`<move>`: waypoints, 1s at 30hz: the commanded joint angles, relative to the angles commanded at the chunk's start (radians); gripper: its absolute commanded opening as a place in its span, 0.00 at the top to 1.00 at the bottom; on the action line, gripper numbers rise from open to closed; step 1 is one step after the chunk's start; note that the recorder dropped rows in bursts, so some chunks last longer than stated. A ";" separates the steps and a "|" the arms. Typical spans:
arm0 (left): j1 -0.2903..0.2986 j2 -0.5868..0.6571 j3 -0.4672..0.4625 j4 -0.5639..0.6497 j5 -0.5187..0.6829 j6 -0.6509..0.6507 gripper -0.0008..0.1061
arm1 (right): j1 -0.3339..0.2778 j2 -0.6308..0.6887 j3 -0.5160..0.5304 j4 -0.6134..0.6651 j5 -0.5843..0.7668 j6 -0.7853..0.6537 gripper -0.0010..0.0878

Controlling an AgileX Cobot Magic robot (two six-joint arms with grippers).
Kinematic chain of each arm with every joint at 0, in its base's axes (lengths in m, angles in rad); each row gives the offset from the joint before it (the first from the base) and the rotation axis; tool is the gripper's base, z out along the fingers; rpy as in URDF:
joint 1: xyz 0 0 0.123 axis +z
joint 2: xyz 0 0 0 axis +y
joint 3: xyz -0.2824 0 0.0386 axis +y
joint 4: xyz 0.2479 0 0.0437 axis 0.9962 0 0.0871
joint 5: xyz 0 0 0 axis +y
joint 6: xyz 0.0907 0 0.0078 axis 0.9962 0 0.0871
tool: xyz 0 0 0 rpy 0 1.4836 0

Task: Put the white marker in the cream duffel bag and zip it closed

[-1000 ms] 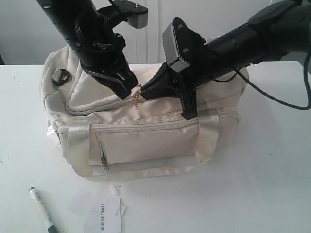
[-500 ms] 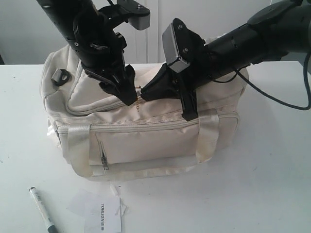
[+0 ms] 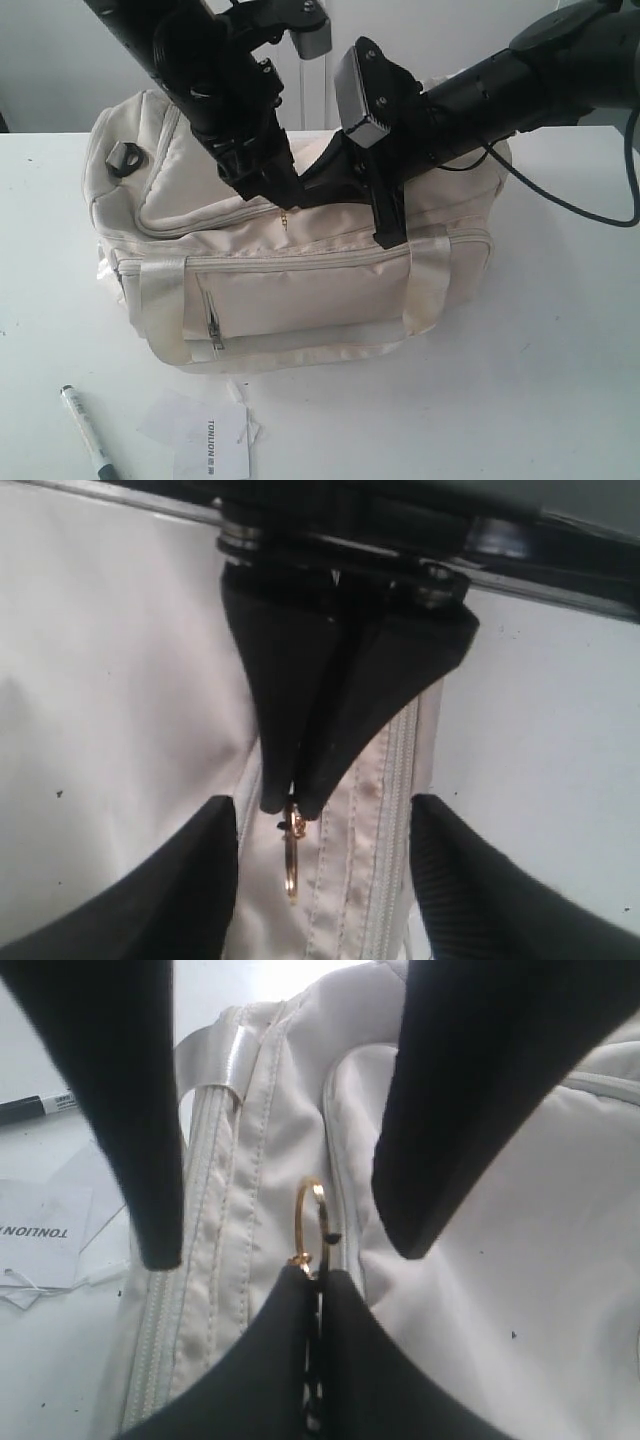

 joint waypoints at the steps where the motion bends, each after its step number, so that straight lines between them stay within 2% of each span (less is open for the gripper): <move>1: 0.000 0.004 0.003 0.002 0.005 0.002 0.47 | 0.000 0.000 0.000 0.000 -0.002 0.000 0.99; 8: 0.000 0.008 0.056 0.073 -0.022 0.003 0.47 | 0.000 0.000 0.000 0.000 -0.004 0.004 0.99; 17: 0.000 0.008 0.067 0.038 -0.099 0.001 0.48 | 0.000 0.000 -0.002 0.000 -0.006 0.005 0.99; 19: 0.000 0.008 0.067 0.040 -0.099 0.004 0.53 | 0.000 0.000 -0.002 0.000 -0.006 0.005 0.99; 23: 0.000 0.008 0.067 0.040 -0.095 0.004 0.69 | 0.000 0.000 -0.002 0.000 -0.006 0.005 0.99; 25: 0.000 0.008 0.067 0.040 -0.087 0.004 0.79 | 0.000 0.000 -0.002 0.000 -0.006 0.005 0.99; 27: 0.000 0.008 0.067 0.040 -0.074 0.004 0.95 | 0.000 0.000 -0.002 0.000 -0.006 0.005 0.99; 28: 0.000 0.008 0.067 0.040 -0.065 0.004 0.99 | 0.000 0.000 -0.002 0.000 -0.006 0.005 0.99; 30: 0.000 0.008 0.067 0.043 -0.053 0.005 0.99 | 0.000 0.000 -0.002 0.002 -0.006 0.005 0.99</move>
